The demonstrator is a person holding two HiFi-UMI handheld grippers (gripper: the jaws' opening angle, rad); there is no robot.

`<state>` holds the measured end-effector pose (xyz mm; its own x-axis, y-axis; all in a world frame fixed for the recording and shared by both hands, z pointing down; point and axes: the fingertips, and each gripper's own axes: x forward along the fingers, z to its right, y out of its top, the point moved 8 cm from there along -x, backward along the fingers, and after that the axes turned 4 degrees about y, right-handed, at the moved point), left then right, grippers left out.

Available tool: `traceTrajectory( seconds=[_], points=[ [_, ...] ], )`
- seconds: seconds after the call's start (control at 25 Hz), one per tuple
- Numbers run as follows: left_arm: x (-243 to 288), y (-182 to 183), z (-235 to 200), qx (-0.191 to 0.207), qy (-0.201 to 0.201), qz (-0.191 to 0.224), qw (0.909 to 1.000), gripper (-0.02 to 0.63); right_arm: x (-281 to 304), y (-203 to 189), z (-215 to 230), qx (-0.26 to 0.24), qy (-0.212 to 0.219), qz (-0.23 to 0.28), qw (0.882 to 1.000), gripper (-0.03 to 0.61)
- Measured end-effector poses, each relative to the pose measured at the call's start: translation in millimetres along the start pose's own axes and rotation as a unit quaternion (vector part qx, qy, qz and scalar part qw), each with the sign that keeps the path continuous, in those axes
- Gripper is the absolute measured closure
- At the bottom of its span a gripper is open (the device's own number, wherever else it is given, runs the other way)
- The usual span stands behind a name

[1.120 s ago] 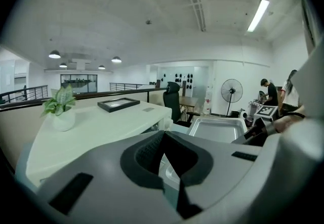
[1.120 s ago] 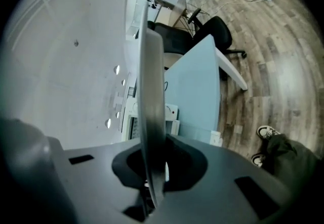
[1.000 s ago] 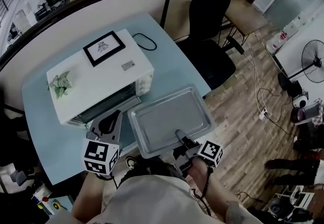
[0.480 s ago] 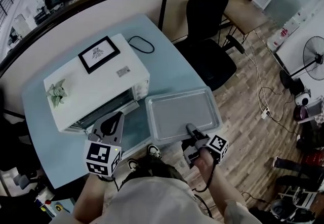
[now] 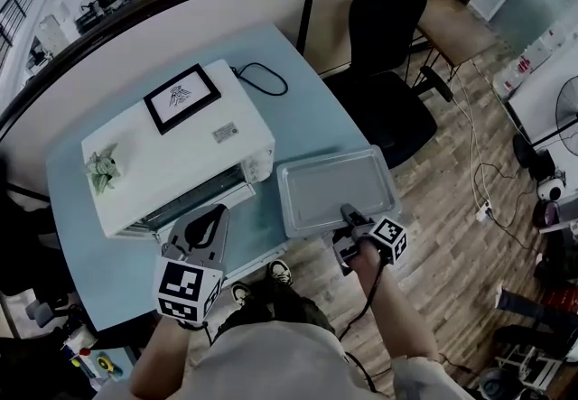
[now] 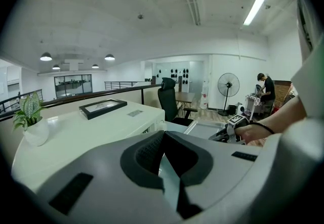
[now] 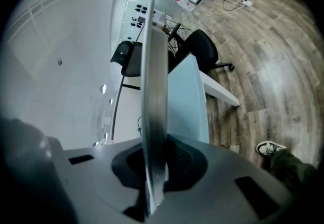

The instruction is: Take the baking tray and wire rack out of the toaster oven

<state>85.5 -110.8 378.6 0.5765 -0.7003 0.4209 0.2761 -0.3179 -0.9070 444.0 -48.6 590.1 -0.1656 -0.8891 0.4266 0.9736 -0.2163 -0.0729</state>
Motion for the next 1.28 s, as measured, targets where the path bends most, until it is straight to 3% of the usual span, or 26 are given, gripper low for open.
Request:
traceTrajectory(
  seconds=[0.4, 0.68, 0.88, 1.28],
  points=[
    [3.4, -11.3, -5.1, -0.005, 0.018, -0.022, 0.9996, 0.611, 50.0, 9.5, 24.8, -0.002, -0.026, -0.021, 0.999, 0.555],
    [4.6, -15.8, -11.3, -0.014, 0.031, -0.030, 0.9990, 0.611, 80.7, 17.7, 22.8, -0.025, -0.087, -0.026, 0.996, 0.523],
    [6.2, -18.2, -13.5, -0.015, 0.034, -0.038, 0.9986, 0.611, 101.9, 24.1, 18.1, -0.044, -0.152, -0.031, 0.987, 0.362],
    [9.0, -23.1, -17.1, -0.015, 0.032, -0.045, 0.9984, 0.611, 130.5, 29.6, -14.7, -0.175, -0.247, -0.068, 0.951, 0.209]
  ],
)
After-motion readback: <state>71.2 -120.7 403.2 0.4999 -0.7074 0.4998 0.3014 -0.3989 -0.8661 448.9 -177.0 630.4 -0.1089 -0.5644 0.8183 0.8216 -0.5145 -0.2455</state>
